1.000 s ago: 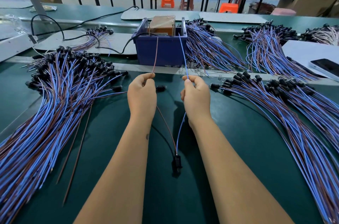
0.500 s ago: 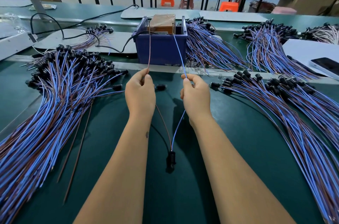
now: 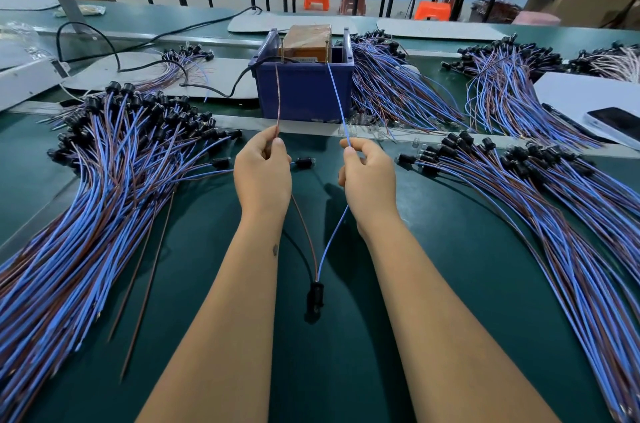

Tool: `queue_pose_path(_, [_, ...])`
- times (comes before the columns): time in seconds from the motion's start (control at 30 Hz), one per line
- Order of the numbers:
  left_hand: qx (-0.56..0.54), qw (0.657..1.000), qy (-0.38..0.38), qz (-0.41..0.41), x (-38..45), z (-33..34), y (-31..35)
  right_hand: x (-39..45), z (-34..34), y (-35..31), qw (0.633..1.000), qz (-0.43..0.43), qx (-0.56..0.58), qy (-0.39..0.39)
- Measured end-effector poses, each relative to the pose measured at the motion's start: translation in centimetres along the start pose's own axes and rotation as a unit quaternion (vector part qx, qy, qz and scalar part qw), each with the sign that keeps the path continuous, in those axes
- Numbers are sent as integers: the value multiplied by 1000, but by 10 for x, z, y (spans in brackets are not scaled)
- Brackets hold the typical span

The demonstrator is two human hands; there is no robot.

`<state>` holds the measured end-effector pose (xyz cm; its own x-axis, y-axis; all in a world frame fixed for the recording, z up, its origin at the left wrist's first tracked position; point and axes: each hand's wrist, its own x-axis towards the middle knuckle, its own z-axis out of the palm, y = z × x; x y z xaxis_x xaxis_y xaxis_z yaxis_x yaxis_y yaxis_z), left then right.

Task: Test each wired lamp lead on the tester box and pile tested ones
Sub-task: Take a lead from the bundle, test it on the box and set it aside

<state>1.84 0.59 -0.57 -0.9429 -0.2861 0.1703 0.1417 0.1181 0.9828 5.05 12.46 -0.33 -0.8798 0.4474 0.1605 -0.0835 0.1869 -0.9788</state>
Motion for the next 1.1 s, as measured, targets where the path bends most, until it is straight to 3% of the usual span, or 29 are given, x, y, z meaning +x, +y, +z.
queue_pose_path(1.1, [8, 1000, -14, 6, 0, 2, -1, 1, 0, 1, 1000, -1, -22, -8])
